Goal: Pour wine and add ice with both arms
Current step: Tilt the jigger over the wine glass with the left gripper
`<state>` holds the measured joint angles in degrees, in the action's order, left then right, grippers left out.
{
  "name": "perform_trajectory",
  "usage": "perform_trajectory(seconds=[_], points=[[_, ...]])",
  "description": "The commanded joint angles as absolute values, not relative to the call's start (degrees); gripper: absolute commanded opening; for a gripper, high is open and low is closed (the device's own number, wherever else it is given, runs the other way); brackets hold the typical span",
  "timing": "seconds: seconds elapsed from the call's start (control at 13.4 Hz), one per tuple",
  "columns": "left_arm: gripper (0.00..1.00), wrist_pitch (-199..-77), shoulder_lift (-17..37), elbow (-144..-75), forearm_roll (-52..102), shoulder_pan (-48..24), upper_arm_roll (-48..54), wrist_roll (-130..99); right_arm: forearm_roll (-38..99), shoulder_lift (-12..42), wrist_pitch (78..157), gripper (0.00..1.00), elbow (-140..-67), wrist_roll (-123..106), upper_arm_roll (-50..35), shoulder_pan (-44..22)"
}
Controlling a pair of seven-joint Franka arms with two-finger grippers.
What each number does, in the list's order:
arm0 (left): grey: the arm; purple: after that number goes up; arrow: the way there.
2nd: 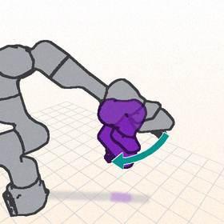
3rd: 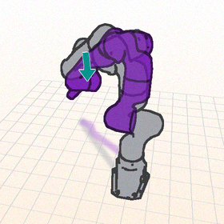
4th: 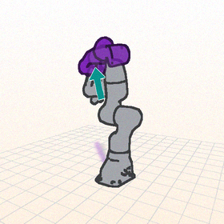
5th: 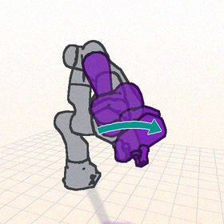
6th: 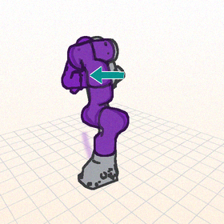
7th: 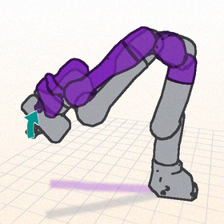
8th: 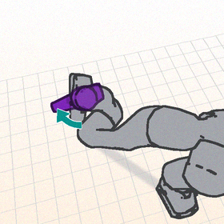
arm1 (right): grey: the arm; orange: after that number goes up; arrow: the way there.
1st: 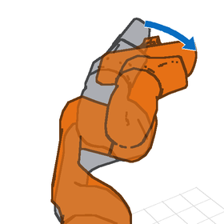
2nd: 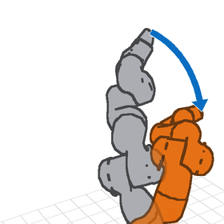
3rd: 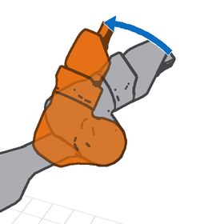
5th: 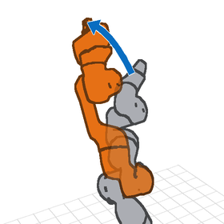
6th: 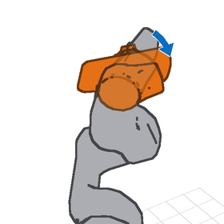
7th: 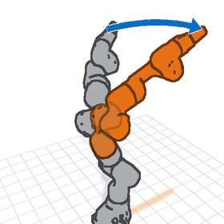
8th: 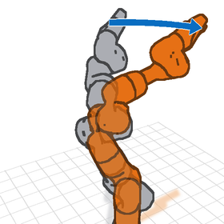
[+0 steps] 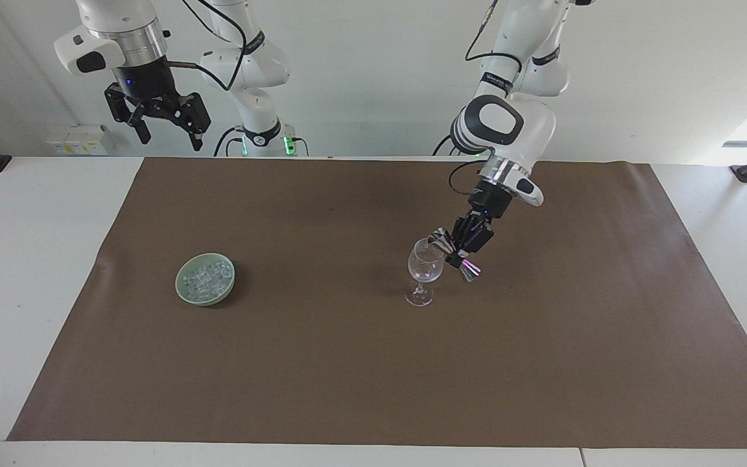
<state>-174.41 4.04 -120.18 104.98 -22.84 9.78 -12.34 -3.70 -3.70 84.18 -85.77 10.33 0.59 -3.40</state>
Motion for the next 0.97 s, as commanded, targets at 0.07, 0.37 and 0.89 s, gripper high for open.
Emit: perform_trajectory(seconds=[0.07,0.37,0.89], points=[[0.00,-178.24,5.45,-117.60,105.29,-24.61,9.14,-11.16,-3.34,-5.01,84.81,1.00,-87.45,9.40,0.53,-3.25],[0.00,-181.05,6.77,-115.93,105.21,-25.58,9.23,-11.16,-3.34,-5.01,84.81,1.00,-87.45,9.40,0.53,-3.25],[0.00,-181.58,7.21,-115.22,105.03,-25.31,9.23,-4.14,-3.34,-5.01,84.81,1.00,-87.45,9.40,0.53,-3.25]])
